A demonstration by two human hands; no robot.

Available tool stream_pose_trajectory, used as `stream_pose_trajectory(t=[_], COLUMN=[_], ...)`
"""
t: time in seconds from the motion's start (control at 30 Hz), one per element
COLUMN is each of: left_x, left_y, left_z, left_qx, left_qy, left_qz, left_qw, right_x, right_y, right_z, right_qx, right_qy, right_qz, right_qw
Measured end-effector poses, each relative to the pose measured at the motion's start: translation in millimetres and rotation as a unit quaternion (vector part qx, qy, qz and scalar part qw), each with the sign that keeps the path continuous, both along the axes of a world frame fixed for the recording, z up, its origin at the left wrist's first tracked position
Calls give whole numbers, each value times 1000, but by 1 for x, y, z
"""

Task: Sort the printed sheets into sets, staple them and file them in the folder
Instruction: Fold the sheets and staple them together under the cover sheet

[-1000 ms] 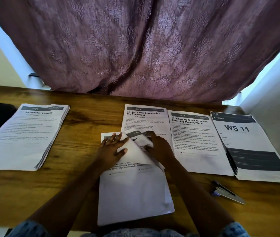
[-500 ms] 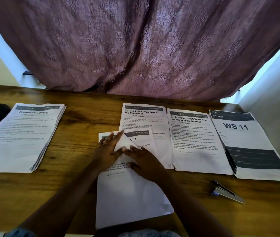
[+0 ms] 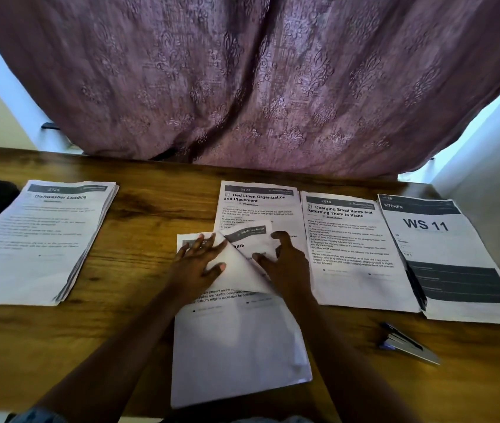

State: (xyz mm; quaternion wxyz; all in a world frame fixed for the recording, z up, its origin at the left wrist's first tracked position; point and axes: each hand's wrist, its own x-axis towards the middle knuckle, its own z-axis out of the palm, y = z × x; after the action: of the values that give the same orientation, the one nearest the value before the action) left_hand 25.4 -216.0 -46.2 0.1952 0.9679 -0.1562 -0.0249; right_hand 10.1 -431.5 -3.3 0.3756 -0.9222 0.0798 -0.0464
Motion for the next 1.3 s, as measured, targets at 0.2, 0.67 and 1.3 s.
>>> stream_pose_trajectory(t=[0.2, 0.67, 1.3], left_x=[-8, -18, 39], left_y=[-4, -3, 12], left_z=[7, 26, 179], left_qx=[-223, -402, -202], left_qy=[41, 102, 305], left_qz=[84, 64, -58], left_qw=[970, 908, 929], right_x=[-20, -21, 12], right_y=[13, -3, -39], right_z=[-2, -2, 105], right_qx=[-123, 78, 184], right_qy=[-134, 74, 113], right_qz=[248, 42, 229], right_qw=[951, 993, 949])
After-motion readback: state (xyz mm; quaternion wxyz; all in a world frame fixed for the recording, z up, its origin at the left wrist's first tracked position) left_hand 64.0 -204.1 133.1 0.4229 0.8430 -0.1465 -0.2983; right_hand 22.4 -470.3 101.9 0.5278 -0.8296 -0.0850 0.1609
